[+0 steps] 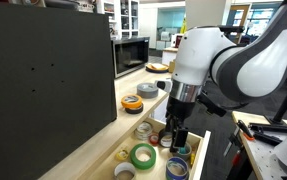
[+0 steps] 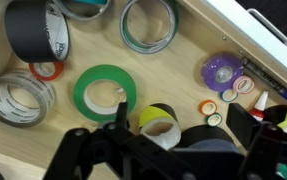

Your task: Remove the green tape from the open drawer and place it on the countertop

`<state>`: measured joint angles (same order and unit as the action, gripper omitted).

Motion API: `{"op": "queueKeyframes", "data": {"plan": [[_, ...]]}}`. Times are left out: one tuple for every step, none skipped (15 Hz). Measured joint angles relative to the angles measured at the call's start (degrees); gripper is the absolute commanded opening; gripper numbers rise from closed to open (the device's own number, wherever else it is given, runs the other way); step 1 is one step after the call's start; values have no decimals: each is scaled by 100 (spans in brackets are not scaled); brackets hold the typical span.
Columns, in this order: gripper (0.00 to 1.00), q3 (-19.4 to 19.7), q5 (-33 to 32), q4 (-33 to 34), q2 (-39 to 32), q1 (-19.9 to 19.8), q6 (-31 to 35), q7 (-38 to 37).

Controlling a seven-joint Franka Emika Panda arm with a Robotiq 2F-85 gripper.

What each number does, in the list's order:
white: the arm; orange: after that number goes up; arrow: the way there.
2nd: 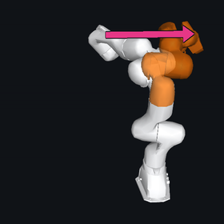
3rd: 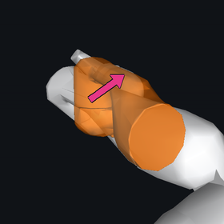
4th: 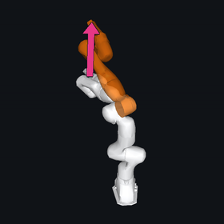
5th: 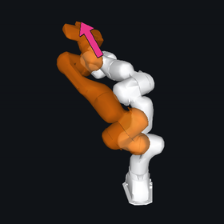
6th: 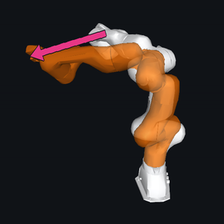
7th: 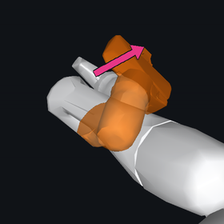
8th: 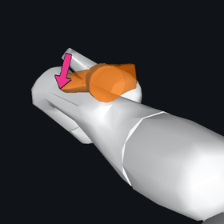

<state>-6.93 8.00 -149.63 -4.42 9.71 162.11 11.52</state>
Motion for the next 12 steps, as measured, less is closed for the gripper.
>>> {"op": "queueKeyframes", "data": {"plan": [[100,-37,-60,3,-98,1,25,1],[100,-71,-118,8,-197,1,63,3],[100,-94,-194,15,-299,1,113,4],[100,-105,-285,29,-404,0,162,4],[100,-110,-365,48,-512,-2,213,7],[100,-111,-441,74,-632,-9,277,23],[100,-111,-517,121,-776,-24,350,58],[100,-111,-589,184,-936,-44,425,100],[100,-111,-670,267,-1112,-75,493,134],[100,-110,-755,363,-1297,-112,550,158],[100,-109,-837,470,-1485,-156,596,180],[100,-109,-916,584,-1666,-204,629,195]]}}
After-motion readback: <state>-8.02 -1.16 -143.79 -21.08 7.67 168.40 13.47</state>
